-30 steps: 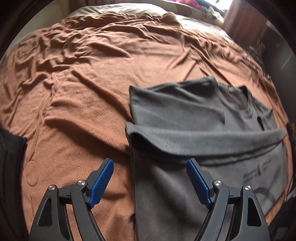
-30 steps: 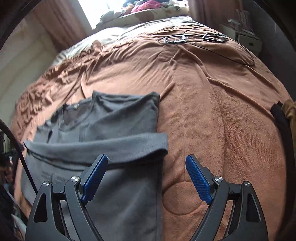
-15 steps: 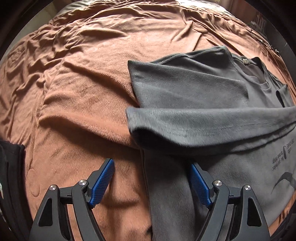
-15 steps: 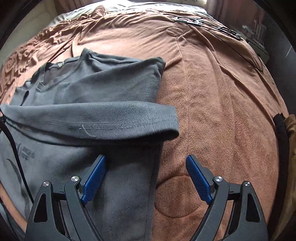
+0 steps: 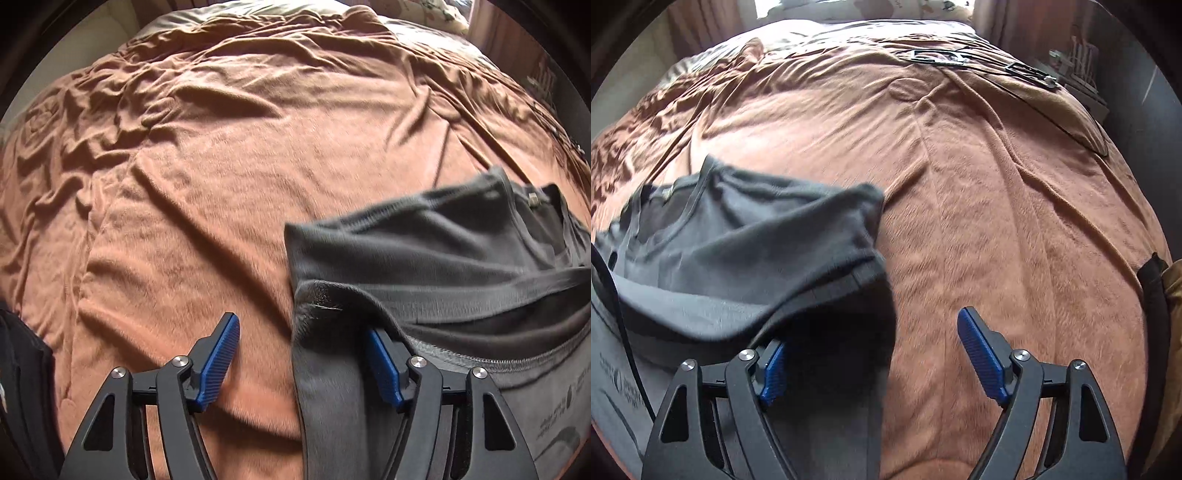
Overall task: Fold small clothes
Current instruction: 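Move both open grippers to the new folded edge of the shirt, then grasp the folded edge with both grippers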
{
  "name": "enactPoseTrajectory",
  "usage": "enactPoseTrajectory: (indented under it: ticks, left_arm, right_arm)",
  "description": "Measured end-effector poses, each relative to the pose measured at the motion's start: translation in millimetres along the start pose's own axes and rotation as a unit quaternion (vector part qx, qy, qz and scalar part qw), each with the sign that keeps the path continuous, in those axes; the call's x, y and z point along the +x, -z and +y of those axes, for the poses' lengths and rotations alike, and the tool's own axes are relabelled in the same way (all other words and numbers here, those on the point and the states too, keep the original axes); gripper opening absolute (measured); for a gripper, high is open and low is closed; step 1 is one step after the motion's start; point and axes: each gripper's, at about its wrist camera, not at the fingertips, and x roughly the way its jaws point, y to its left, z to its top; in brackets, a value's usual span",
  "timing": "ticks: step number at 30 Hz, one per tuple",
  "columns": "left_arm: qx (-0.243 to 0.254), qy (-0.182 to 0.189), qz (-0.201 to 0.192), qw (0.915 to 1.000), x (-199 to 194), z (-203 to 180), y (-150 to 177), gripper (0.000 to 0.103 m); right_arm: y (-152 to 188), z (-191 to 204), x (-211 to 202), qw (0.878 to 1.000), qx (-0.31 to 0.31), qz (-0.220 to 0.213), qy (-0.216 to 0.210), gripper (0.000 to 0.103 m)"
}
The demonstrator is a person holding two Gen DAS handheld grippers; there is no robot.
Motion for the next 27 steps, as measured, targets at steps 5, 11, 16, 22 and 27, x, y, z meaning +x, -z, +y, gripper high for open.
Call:
enactPoseTrajectory:
  ticks: [5, 11, 16, 22, 27]
  left_arm:
    - [-0.033, 0.003, -0.026, 0.9991, -8, 11, -8, 0.053]
    - [-0.078, 0.026, -0.062, 0.9947, -32, 33, -4, 0.047]
    - [-0.064, 0.071, -0.047, 0.9943, -33, 27, 4, 0.047]
    - [-0.068, 0.083, -0.025, 0.9940, -12, 22, 5, 0.036]
    - [-0.061, 0.086, -0.021, 0.9942, -3, 17, 4, 0.015]
  right_arm:
    - [-4, -17, -5, 0.999, 0.044, -0.023, -0.013, 0.065]
    - [7, -36, -26, 0.995, 0.076, -0.048, -0.034, 0.048]
    - [17, -35, -33, 0.995, 0.055, -0.035, -0.077, 0.048]
    - [16, -32, -17, 0.995, 0.032, -0.008, -0.093, 0.048]
    - [-5, -32, 2, 0.995, 0.029, -0.004, -0.099, 0.040]
